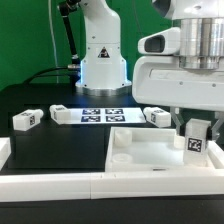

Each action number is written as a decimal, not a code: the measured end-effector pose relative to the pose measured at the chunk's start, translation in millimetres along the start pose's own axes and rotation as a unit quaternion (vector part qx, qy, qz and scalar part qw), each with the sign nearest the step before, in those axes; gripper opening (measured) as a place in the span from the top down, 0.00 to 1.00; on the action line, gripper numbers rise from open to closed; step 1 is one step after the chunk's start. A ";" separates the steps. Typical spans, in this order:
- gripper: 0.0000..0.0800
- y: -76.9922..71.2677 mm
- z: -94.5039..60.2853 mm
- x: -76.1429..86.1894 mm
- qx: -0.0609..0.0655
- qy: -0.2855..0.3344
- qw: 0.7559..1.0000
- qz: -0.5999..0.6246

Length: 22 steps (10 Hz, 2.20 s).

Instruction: Assemble square table

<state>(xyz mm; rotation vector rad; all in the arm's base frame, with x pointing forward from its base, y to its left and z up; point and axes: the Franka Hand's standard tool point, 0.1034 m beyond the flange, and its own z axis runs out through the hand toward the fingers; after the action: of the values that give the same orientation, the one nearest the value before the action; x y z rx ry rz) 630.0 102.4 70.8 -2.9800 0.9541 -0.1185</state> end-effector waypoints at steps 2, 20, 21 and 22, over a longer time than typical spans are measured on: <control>0.63 5.7 0.1 3.5 -0.008 -0.003 0.999 0.038; 0.19 25.4 -56.0 -53.1 0.028 -0.011 0.999 -0.013; 0.19 35.0 -56.1 -66.4 0.027 -0.018 0.999 -0.018; 0.19 40.8 -57.6 -74.8 0.027 -0.019 0.998 -0.043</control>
Offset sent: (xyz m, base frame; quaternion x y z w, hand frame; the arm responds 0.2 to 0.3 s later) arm 0.0000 0.0000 0.0000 0.0000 0.0000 0.0000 1.0000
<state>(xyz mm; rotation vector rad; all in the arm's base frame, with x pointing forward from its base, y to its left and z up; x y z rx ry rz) 541.3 113.4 121.7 -2.9624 0.8045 -0.0858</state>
